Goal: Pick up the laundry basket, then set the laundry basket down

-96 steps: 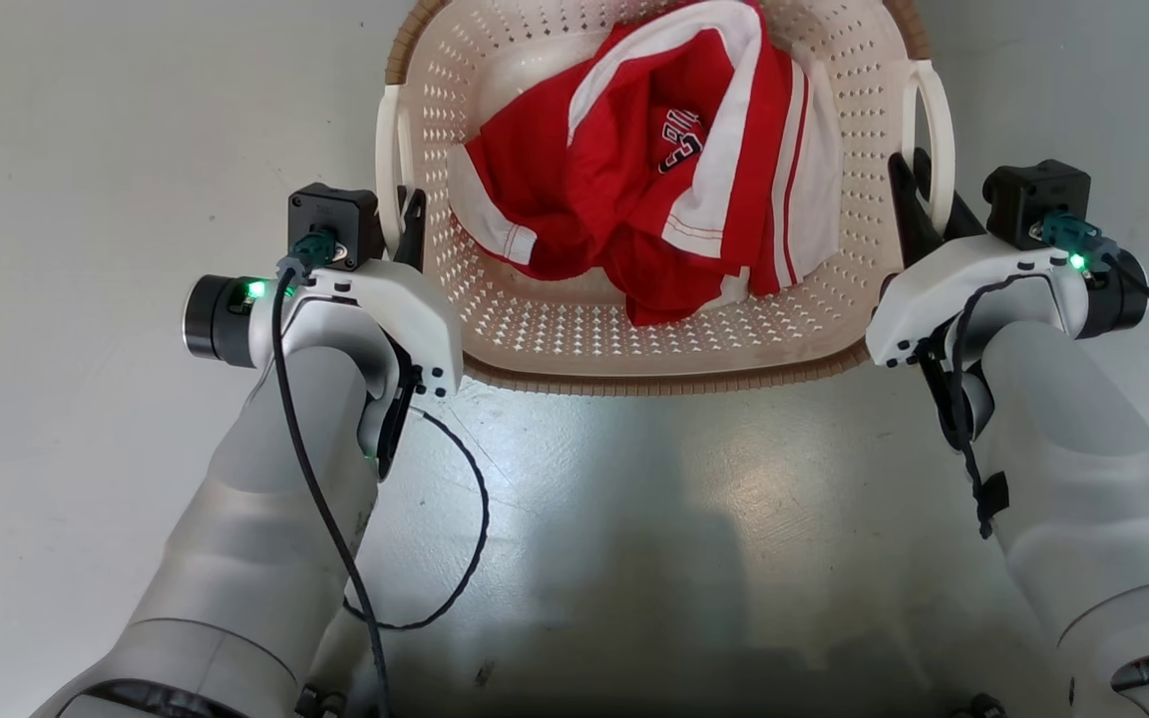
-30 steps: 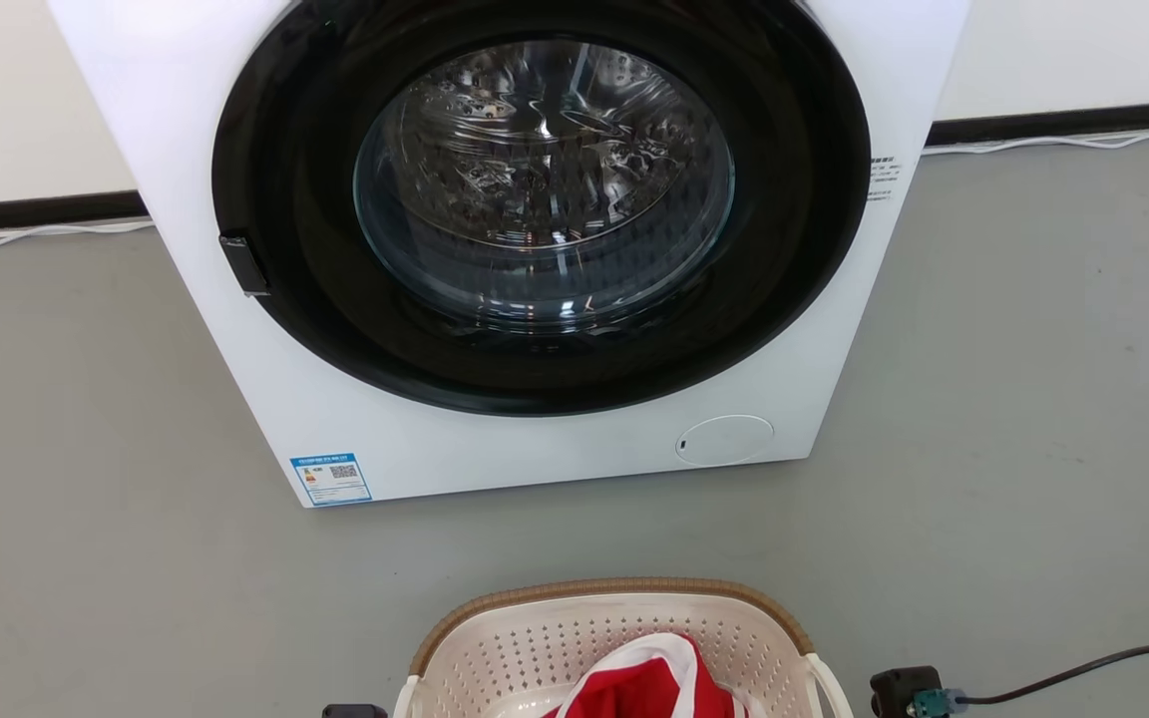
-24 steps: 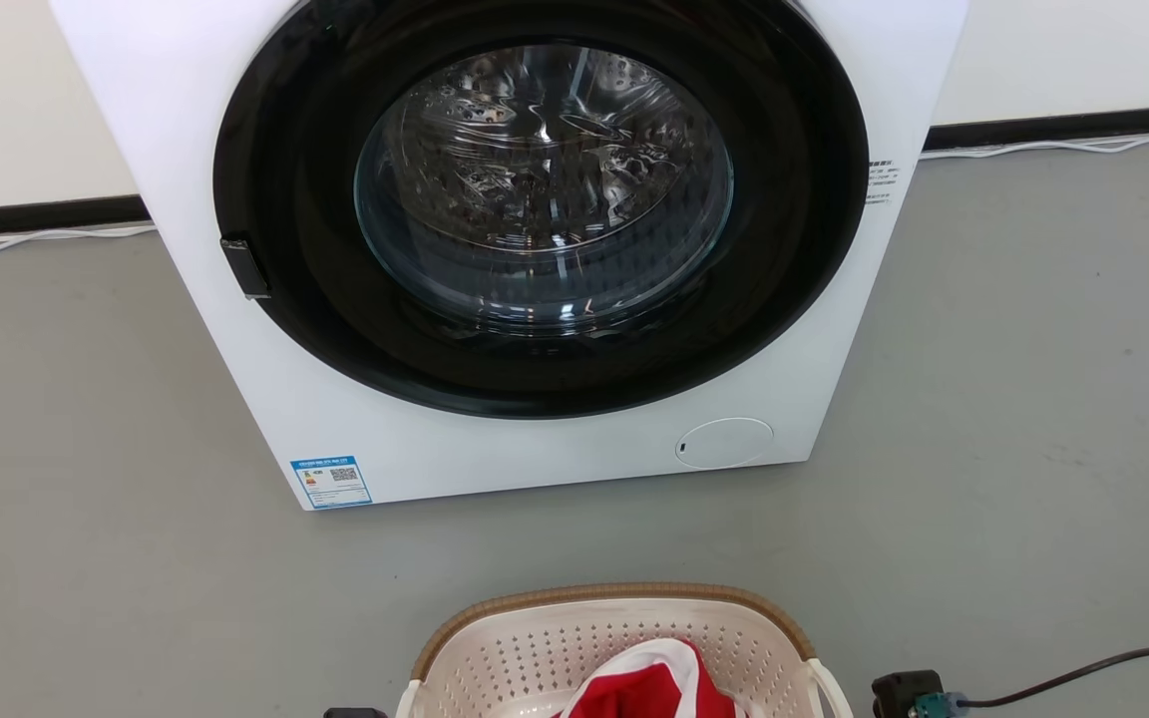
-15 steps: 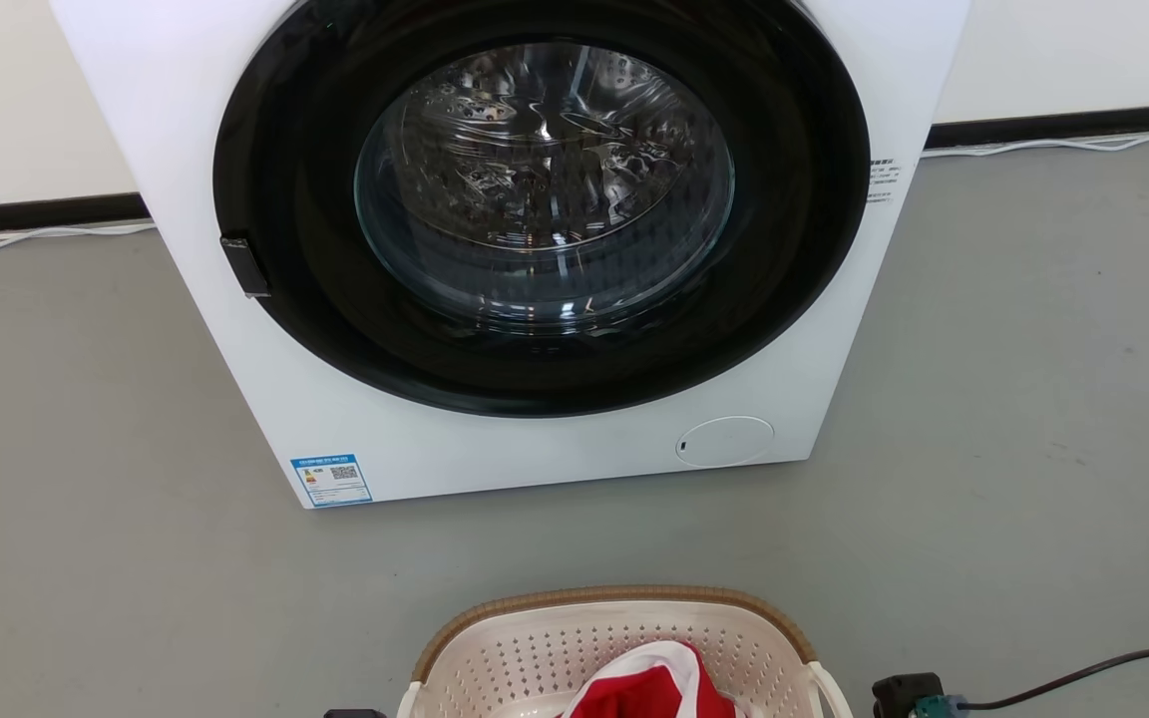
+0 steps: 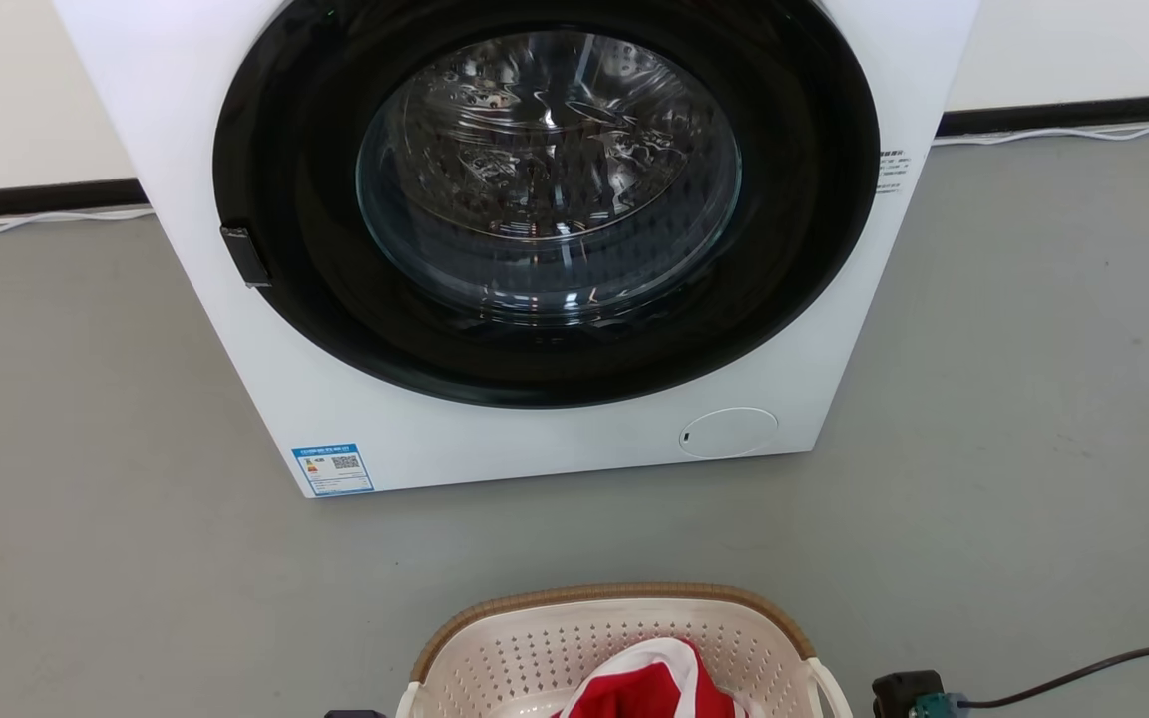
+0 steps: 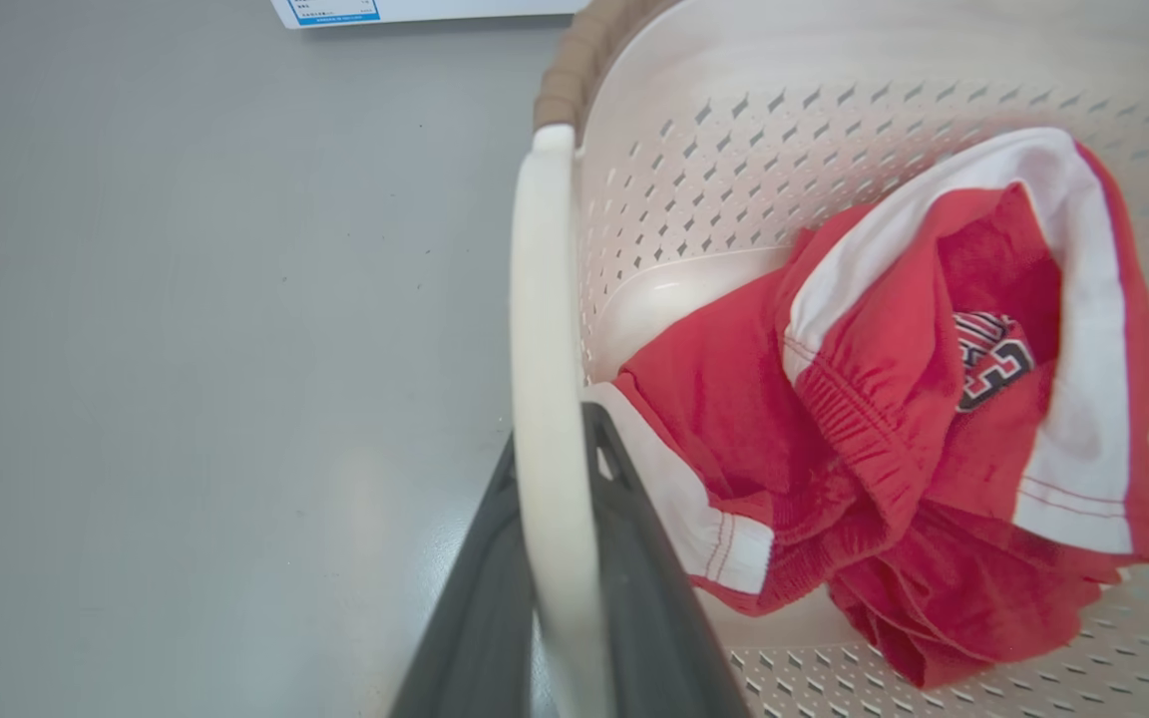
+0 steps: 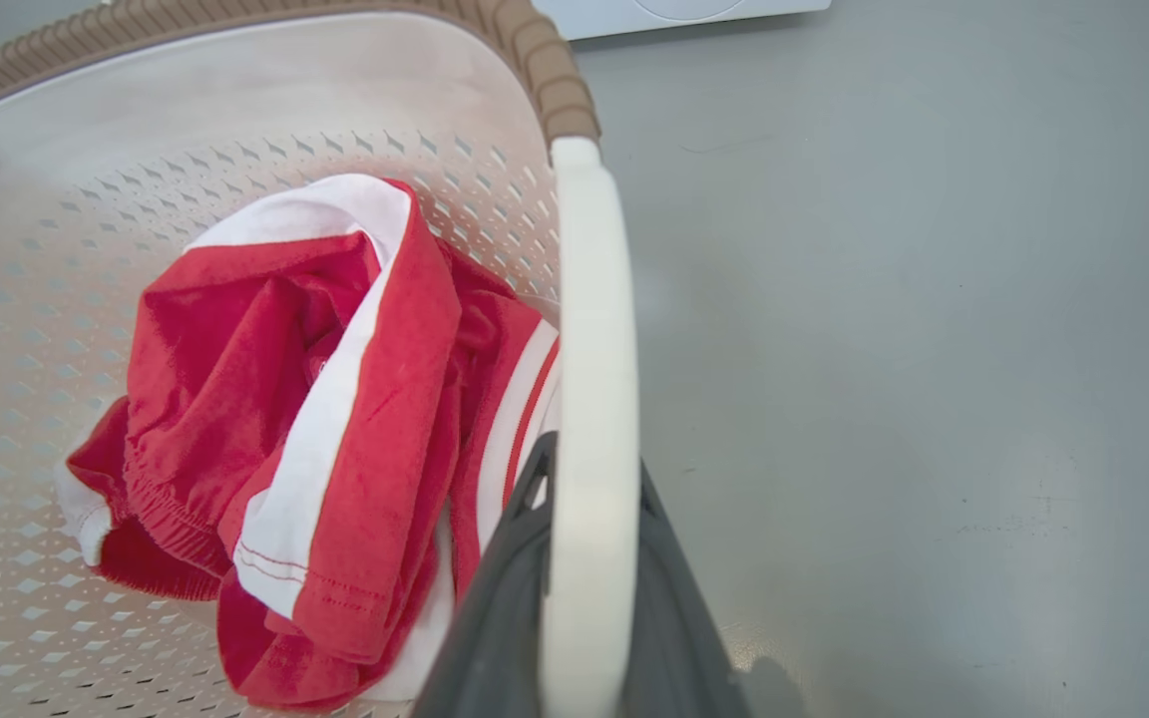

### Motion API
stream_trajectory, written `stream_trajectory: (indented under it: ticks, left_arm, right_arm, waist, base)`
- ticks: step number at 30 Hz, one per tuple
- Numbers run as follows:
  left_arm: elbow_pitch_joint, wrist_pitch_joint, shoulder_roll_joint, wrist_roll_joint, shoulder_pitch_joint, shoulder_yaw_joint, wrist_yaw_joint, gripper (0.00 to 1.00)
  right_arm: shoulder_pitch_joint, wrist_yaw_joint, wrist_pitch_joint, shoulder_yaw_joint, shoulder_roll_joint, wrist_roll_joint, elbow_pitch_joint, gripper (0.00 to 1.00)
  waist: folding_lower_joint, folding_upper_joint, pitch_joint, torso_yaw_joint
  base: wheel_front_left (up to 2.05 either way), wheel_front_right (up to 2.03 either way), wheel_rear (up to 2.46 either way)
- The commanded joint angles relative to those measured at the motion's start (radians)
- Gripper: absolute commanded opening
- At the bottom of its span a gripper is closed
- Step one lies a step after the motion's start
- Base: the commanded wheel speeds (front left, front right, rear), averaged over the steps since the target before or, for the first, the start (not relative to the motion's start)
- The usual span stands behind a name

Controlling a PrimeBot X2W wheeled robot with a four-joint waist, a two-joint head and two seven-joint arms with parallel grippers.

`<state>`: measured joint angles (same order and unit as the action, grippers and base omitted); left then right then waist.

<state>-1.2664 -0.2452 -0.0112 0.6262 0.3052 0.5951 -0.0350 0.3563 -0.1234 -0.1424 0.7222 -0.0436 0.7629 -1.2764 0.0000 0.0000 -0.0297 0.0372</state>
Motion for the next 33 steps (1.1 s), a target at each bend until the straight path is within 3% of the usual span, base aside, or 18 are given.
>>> stream_trajectory:
  ticks: [1, 18, 33]
  left_arm:
    - [0.002, -0.013, -0.039, 0.013, 0.032, -0.019, -0.016, 0.00]
    - [0.013, -0.016, -0.039, 0.021, 0.107, -0.009, -0.023, 0.00]
    - [0.056, -0.016, -0.062, -0.016, 0.385, 0.000, -0.025, 0.00]
  right_arm:
    - [0.038, -0.007, -0.022, 0.026, -0.007, 0.005, -0.001, 0.00]
    - [0.126, -0.007, -0.039, 0.049, -0.007, 0.032, -0.009, 0.00]
    - [0.411, -0.007, -0.078, 0.004, -0.007, -0.028, -0.014, 0.00]
  waist:
    - [0.0000, 0.0000, -0.005, 0.000]
    - [0.0000, 0.0000, -0.112, -0.006]
    - [0.0000, 0.0000, -0.443, -0.061]
  base:
    - [0.00, 0.00, 0.00]
    - [0.00, 0.00, 0.00]
    - [0.00, 0.00, 0.00]
